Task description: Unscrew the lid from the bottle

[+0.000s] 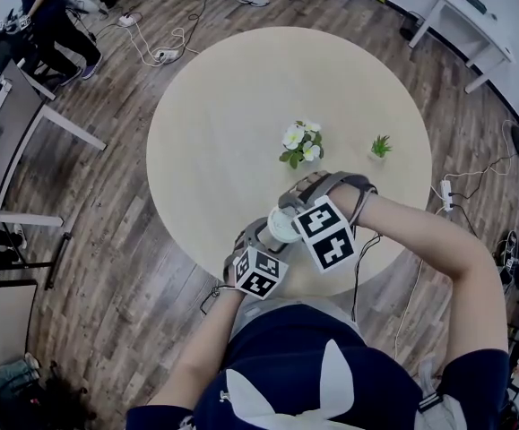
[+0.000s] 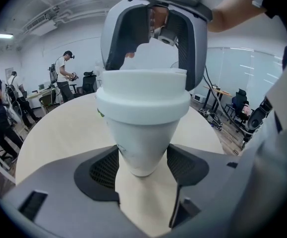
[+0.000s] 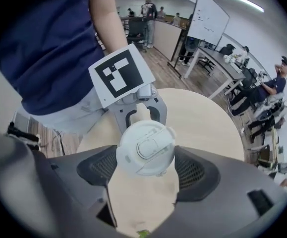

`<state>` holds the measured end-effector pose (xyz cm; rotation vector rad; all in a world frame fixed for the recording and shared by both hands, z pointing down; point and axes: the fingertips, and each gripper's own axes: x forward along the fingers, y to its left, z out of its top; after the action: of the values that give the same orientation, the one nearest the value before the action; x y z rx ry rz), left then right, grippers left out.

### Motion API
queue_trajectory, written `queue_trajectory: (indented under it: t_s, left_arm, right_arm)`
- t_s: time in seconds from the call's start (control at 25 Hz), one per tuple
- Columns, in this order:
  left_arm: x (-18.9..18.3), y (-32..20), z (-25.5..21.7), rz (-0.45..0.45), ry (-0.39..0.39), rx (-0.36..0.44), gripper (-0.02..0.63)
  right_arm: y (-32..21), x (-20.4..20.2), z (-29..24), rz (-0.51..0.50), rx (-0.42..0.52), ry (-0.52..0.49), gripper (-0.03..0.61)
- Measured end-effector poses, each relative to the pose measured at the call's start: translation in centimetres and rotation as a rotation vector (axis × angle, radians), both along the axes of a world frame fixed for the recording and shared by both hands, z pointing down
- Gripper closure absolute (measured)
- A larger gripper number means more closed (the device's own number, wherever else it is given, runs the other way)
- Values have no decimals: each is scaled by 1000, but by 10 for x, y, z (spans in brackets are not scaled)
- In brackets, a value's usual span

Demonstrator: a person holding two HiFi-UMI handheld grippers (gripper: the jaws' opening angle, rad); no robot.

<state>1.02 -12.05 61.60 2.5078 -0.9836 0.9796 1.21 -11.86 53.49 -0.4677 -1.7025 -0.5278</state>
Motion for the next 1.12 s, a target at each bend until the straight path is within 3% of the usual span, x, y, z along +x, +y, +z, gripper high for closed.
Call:
queue_trajectory:
  t_s: [0.28, 0.52, 0.68, 0.92, 1.12]
  left_arm:
    - [-3, -1, 0, 0, -4, 0, 299]
    - [-2, -1, 0, -1, -6, -1, 299]
    - [-1, 0, 0, -4, -6, -7, 299]
    - [-2, 0, 0, -7, -4, -8, 299]
    - [-1, 0, -1, -9, -2, -9, 299]
  right_arm:
    - [-5, -1, 6, -253, 225, 52, 215]
    - [-5, -1, 8, -177, 252, -42, 202]
    - [-5, -3, 2, 75, 170, -193, 172]
    - [-18, -5, -22, 717, -140, -546, 150]
    - [-25, -6, -26, 1108, -249, -783, 156]
